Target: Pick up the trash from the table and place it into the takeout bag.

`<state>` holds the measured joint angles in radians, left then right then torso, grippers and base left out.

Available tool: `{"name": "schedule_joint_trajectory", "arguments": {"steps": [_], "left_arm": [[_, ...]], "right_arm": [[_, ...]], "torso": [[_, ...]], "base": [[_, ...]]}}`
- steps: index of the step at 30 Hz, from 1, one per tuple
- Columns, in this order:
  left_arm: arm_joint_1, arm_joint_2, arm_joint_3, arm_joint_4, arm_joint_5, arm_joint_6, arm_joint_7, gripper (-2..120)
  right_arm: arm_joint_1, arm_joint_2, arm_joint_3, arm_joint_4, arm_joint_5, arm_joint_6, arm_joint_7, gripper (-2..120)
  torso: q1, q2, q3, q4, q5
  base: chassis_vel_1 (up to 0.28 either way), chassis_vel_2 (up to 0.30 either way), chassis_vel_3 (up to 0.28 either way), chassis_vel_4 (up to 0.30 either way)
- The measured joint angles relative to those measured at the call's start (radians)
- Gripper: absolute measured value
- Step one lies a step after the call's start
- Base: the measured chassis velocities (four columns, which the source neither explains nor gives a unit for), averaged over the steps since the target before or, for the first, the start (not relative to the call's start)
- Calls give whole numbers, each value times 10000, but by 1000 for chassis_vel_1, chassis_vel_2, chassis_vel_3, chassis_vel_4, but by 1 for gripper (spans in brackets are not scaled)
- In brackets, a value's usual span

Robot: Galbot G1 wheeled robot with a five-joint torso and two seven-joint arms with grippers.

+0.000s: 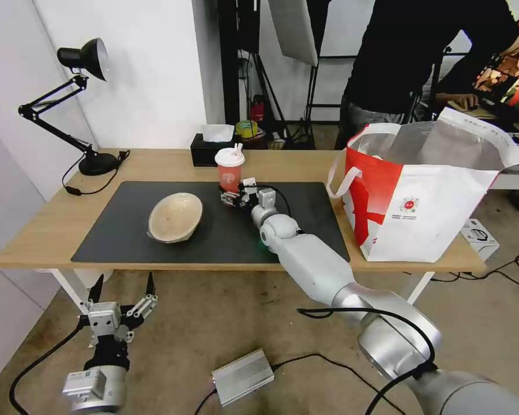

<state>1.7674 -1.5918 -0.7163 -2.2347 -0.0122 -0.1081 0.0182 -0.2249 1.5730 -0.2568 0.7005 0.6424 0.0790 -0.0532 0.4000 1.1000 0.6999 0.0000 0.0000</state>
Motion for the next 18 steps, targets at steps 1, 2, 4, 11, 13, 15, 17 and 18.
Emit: {"name": "schedule_joint_trajectory", "arguments": {"steps": [1,2,4,11,13,15,17,18], "left_arm": [[1,-1,15,-1,4,-6,0,100],[1,-1,15,-1,4,-6,0,100],[9,-2,44,-1,12,-12,0,100],[14,-3,71,-8,23,-18,4,100],[11,-5,83,-7,27,-23,4,100],[8,-5,84,10,30,-40,5,100],[7,-5,81,20,31,-49,6,100],[-1,-5,66,36,32,-64,7,100]], "right_arm": [[2,1,24,-21,0,1,-13,78],[2,1,24,-21,0,1,-13,78],[2,0,41,-58,1,0,-54,72],[-37,-8,44,-42,5,3,-77,50],[-69,-12,32,-21,11,3,-71,41],[-124,-14,18,1,17,7,-67,36],[-141,-15,16,11,19,8,-60,34],[-181,-18,16,41,25,9,-45,29]], "torso": [[0,0,0,0,-1],[0,0,0,0,-1],[0,0,0,0,0],[0,0,0,0,0],[0,0,0,0,0],[0,0,-1,-1,1],[-1,0,-1,-1,0],[-1,0,-1,-1,1]], "base": [[0,0,0,0],[0,0,0,0],[0,0,0,0],[0,0,0,0],[0,0,0,0],[0,0,0,0],[0,0,0,0],[0,0,0,0]]}}
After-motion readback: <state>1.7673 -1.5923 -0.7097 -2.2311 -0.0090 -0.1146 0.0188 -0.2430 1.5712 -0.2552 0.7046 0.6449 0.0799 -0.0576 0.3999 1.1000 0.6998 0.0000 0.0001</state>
